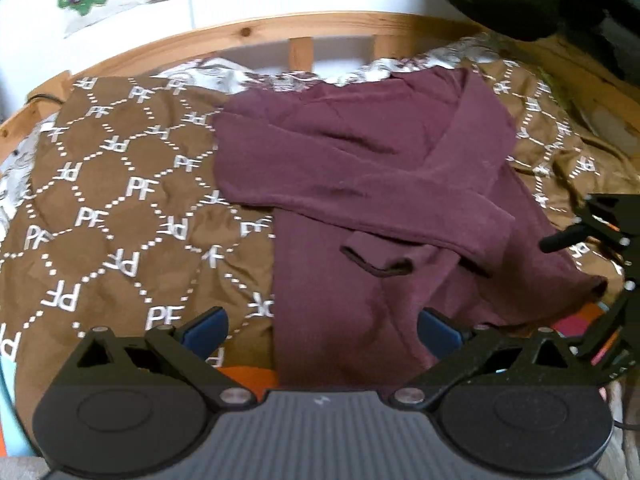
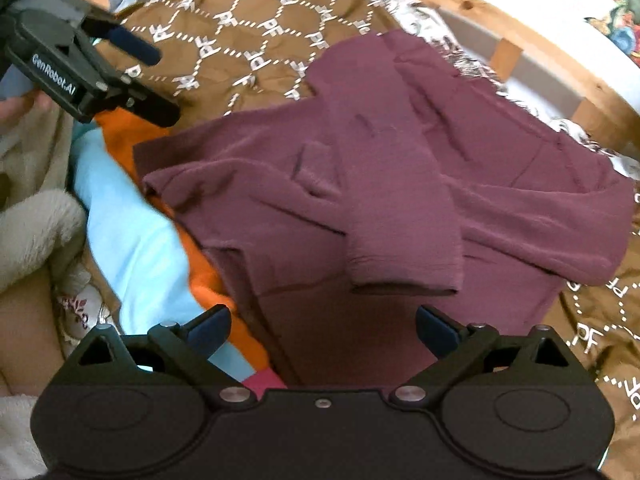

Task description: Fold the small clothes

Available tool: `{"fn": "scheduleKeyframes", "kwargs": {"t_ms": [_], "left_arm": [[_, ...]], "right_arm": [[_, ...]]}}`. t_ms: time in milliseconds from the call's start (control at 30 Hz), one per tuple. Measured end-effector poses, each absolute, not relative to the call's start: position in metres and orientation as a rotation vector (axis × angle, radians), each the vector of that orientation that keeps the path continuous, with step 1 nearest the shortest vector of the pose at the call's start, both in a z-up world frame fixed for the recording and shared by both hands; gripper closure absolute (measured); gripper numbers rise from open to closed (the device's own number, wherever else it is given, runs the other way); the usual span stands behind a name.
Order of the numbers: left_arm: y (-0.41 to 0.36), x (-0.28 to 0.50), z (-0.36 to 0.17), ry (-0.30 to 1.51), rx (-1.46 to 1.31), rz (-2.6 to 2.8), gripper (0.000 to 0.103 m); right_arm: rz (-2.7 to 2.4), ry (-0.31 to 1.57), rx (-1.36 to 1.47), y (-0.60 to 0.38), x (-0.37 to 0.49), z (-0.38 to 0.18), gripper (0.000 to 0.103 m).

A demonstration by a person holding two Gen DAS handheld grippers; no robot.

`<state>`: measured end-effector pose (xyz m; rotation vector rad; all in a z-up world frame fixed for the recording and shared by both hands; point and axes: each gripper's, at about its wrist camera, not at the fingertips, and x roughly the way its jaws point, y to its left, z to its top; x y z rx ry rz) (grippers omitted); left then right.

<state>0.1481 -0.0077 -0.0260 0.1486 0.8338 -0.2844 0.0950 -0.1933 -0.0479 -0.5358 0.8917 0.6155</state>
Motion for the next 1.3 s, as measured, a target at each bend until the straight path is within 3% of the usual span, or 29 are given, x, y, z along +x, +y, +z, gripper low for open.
{"fn": "scheduleKeyframes", "kwargs": {"t_ms": [333,400,500,567,667,733,1000,1300], "left_arm": [[-0.027,0.139,-0.034,0.845,0.246,-0.383,0.001],[-0.031,0.136,-0.035,0.843,0.270,-0.411,0.001],[-0.039,0.133,-0.038,0.845,0.313,-0.450,0.001],[-0.046,0.130,-0.042,0.850,0.351,-0.465,0.001],[-0.056,0.128,-0.049,0.860,0.410,-0.471,0.001],[-0.061,0.128,-0.053,0.871,0.437,-0.474,0.001],[-0.076,0.141,-0.075,0.949,0.512,-0.461,0.000],[-0.073,0.143,-0.073,0.919,0.482,-0.435,0.001]], "right_arm": [[0.505,0.951,-0.634,-0.180,0.101,-0.070,0.006],[0.469,0.940,-0.648,-0.180,0.102,-0.072,0.011],[0.476,0.932,-0.629,-0.185,0.102,-0.071,0.029],[0.487,0.918,-0.611,-0.188,0.101,-0.067,0.058],[0.495,0.901,-0.559,-0.193,0.100,-0.061,0.087],[0.495,0.880,-0.508,-0.198,0.100,-0.054,0.098],[0.489,0.816,-0.064,-0.253,0.117,-0.025,0.098],[0.464,0.804,0.128,-0.277,0.120,-0.024,0.098]]}}
